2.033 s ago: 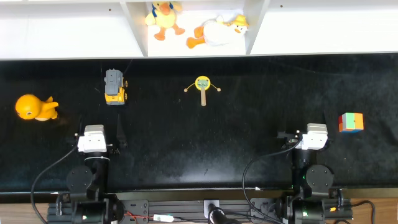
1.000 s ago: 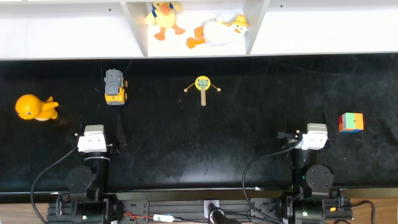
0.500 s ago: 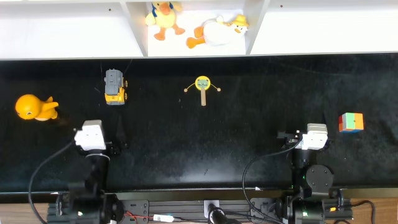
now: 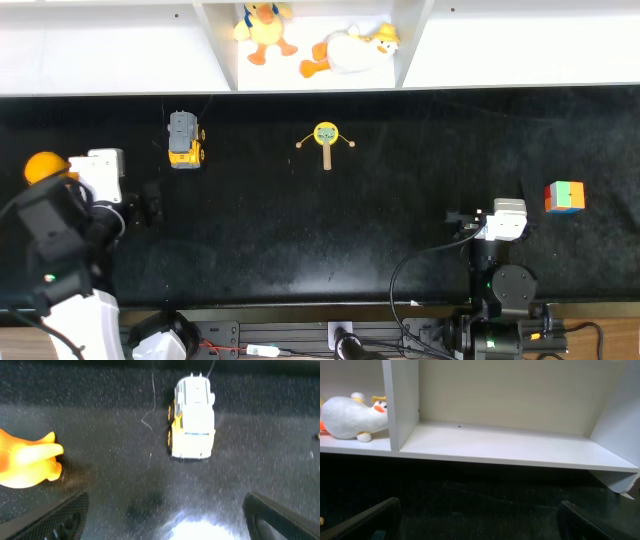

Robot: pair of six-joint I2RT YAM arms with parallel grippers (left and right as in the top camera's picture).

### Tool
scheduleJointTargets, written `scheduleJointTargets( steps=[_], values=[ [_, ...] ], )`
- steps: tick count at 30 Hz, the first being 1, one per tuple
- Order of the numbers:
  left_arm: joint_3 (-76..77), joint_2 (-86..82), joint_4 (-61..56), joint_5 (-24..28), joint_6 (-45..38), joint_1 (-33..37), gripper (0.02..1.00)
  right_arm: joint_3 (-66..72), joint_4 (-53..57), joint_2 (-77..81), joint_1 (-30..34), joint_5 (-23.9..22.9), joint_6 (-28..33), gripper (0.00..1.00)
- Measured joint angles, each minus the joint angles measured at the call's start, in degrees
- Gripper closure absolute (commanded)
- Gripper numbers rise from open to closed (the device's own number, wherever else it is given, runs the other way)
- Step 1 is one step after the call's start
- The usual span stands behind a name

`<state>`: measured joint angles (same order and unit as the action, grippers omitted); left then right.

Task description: Store Toys

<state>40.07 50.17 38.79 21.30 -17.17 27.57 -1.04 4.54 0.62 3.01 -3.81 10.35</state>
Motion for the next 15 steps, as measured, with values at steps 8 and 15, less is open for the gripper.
scheduleJointTargets(
  steps=[8, 15],
  values=[
    [10.16, 0.85, 12.76, 4.85, -11.04, 9.88, 0.023, 0.00, -0.02, 0.00, 0.00, 0.00, -0.02, 0.007],
    [14.10, 2.64, 12.22, 5.07, -16.09, 20.37, 0.023, 0.00, -0.02, 0.00, 0.00, 0.00, -0.02, 0.005]
  ],
)
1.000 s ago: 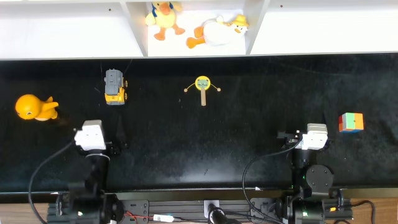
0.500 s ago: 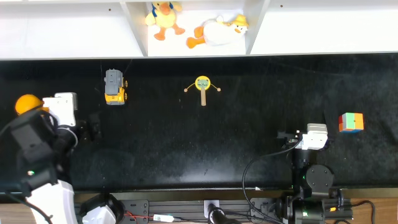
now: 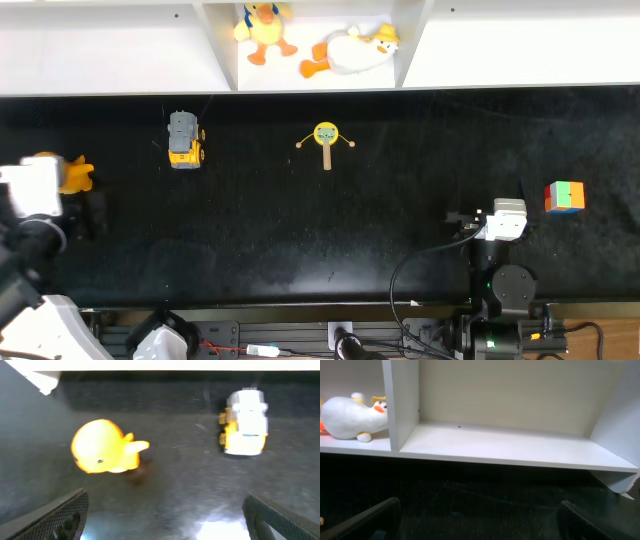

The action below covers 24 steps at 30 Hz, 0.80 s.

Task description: Store Toys

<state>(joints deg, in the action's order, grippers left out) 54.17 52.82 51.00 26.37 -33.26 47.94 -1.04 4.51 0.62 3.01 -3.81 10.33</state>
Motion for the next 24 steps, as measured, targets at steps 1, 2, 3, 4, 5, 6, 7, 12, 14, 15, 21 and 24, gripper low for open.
scheduleJointTargets(
  steps=[1, 2, 3, 4, 5, 6, 7, 12, 14, 15, 21, 24],
  values=[
    [0.02, 0.66, -0.04, 0.02, -0.17, 1.05, 0.023, 0.00, 0.00, 0.00, 0.00, 0.02, 0.02, 0.005],
    [0.04, 1.36, 0.02, 0.00, -0.22, 1.99, 0.023, 0.00, 0.02, 0.00, 0.00, 0.02, 0.00, 0.005],
    [0.04, 2.05, 0.02, 0.02, -0.24, 2.86, 0.023, 0.00, 0.02, 0.00, 0.00, 0.00, 0.00, 0.005],
    [0.02, 2.71, 0.02, 0.04, -0.26, 3.85, 0.023, 0.00, -0.02, 0.00, 0.00, 0.02, 0.02, 0.007],
    [0.02, 3.15, 0.02, 0.07, -0.37, 4.72, 0.023, 0.00, 0.04, 0.00, 0.00, 0.02, 0.02, 0.005],
    [0.04, 3.45, -0.09, 0.22, -0.39, 5.66, 0.023, 0.00, 0.00, 0.00, 0.00, 0.02, 0.02, 0.005],
    [0.02, 3.69, -0.46, 0.26, -0.42, 6.58, 0.020, 0.00, 0.02, 0.00, 0.00, 0.02, 0.02, 0.005],
    [0.11, 6.88, -5.44, 0.68, -0.48, 9.22, 0.020, 0.00, 0.00, 0.00, 0.00, 0.00, 0.04, 0.005],
    [0.20, 9.68, -8.33, 0.90, -0.68, 9.16, 0.020, 0.00, 0.00, 0.00, 0.00, 0.02, 0.04, 0.005],
    [0.20, 11.21, -9.84, 0.98, -0.87, 9.16, 0.020, 0.00, 0.02, 0.00, 0.00, 0.02, 0.02, 0.005],
    [0.22, 20.24, -16.61, 1.53, -1.29, 8.13, 0.020, 0.00, -0.02, 0.00, 0.00, 0.00, 0.04, 0.005],
    [0.22, 23.65, -18.21, 1.79, -1.31, 6.64, 0.020, 0.00, 0.02, 0.00, 0.00, 0.00, 0.02, 0.005]
  ],
)
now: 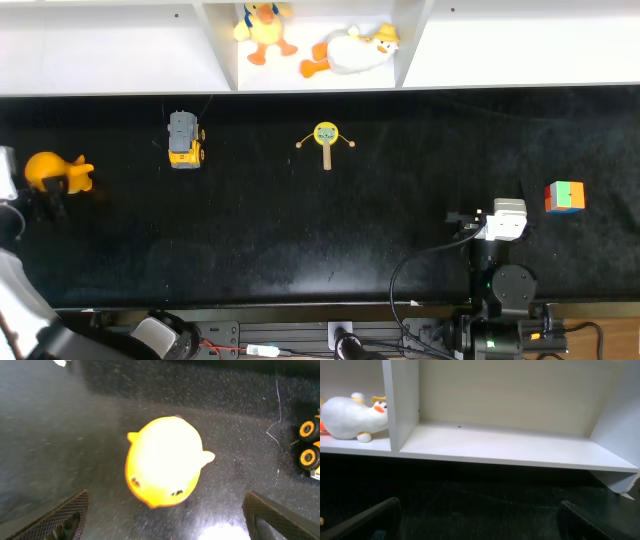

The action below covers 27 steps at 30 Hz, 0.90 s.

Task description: Store Toys

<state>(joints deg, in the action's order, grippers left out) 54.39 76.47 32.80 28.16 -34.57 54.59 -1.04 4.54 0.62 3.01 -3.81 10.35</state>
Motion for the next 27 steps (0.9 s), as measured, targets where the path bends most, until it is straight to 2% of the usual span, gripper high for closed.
scheduleJointTargets(
  steps=[10, 12, 13, 16, 19, 20, 24, 27],
  values=[
    [0.00, 5.46, -4.57, 0.42, -0.15, -1.75, 0.038, 0.00, -0.02, 0.00, 0.00, 0.02, -0.02, 0.005],
    [0.00, 5.81, -5.16, 0.42, -0.13, -1.75, 0.163, 0.00, 0.00, 0.00, 0.00, 0.00, -0.04, 0.005],
    [0.00, 6.03, -5.33, 0.42, 0.02, -1.75, 0.292, 0.00, 0.00, 0.00, 0.00, 0.00, -0.02, 0.005],
    [0.00, 6.71, -5.40, 0.42, -0.07, -1.75, 0.505, 0.00, -0.02, 0.00, 0.00, 0.00, -0.02, 0.005],
    [0.00, 7.08, -5.44, 0.44, -0.09, -1.75, 0.790, 0.00, 0.00, 0.00, 0.00, 0.02, 0.00, 0.005],
    [0.00, 7.08, -5.44, 0.46, -0.11, -1.75, 0.851, 0.00, 0.00, 0.00, 0.00, 0.00, 0.00, 0.005],
    [0.07, 7.08, -5.14, 0.42, 0.28, -1.75, 0.972, 0.00, -0.04, 0.00, 0.00, 0.02, 0.00, 0.005],
    [1.03, 7.08, -2.75, 0.37, 1.84, -1.75, 0.978, 0.00, -0.02, 0.00, 0.00, 0.00, 0.00, 0.005]
  ],
)
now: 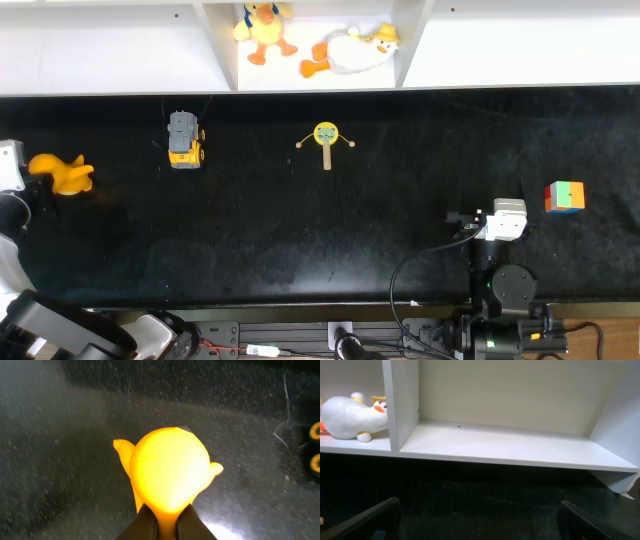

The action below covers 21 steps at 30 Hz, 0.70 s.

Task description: Store Toys

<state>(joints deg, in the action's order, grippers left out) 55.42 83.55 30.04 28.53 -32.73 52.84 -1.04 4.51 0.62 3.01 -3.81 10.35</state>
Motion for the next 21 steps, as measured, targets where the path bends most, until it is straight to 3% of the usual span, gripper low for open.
scheduleJointTargets(
  steps=[4, 10, 21],
  values=[
    [3.19, -0.09, 5.27, -0.85, 2.62, -0.13, 0.961, 0.00, 0.02, 0.00, 0.00, 0.02, -0.02, 0.003],
    [9.68, -0.35, 8.35, -6.67, 7.17, -4.17, 0.967, 0.00, 0.02, 0.00, 0.00, 0.02, -0.02, 0.005],
    [11.43, -0.61, -1.97, -8.74, 16.00, -18.53, 0.965, 0.00, 0.02, 0.00, 0.00, 0.02, -0.02, 0.005]
  ],
)
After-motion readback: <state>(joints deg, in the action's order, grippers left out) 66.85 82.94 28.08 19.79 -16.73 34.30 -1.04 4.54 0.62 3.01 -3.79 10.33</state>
